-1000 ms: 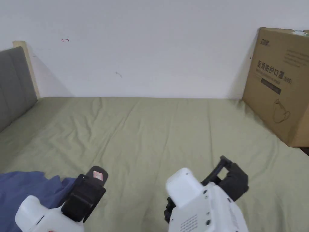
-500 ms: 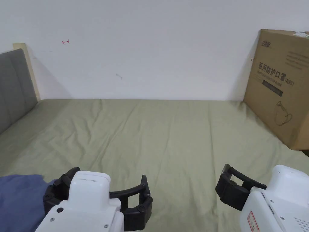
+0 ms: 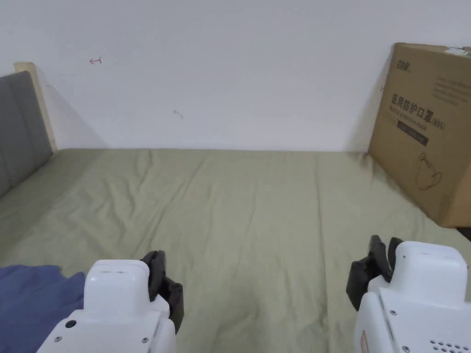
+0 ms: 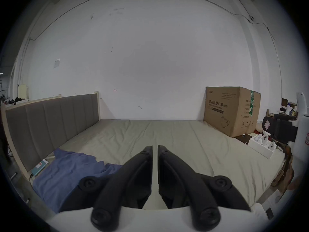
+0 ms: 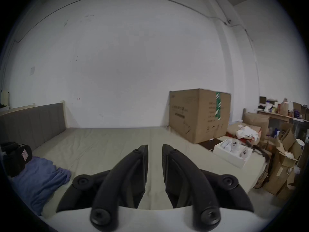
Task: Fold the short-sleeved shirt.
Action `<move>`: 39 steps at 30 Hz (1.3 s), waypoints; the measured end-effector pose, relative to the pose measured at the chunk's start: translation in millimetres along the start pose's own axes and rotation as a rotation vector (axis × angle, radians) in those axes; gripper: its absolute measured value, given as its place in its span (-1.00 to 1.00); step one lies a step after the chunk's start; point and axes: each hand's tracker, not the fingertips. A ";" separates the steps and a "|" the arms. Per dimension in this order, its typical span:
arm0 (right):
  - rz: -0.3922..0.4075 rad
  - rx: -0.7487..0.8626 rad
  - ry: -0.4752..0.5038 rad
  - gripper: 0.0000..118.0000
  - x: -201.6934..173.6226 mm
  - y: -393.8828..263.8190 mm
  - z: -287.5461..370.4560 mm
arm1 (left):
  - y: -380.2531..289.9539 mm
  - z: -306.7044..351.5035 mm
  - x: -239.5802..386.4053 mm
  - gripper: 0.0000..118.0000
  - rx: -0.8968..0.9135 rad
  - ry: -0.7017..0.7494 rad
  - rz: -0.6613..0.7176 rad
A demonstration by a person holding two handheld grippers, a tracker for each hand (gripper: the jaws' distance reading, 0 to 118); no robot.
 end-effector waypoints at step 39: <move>0.164 -0.265 0.595 -1.00 -183.1 -26.9 -21.4 | -50.3 -20.5 -197.7 -1.00 -0.333 0.498 0.147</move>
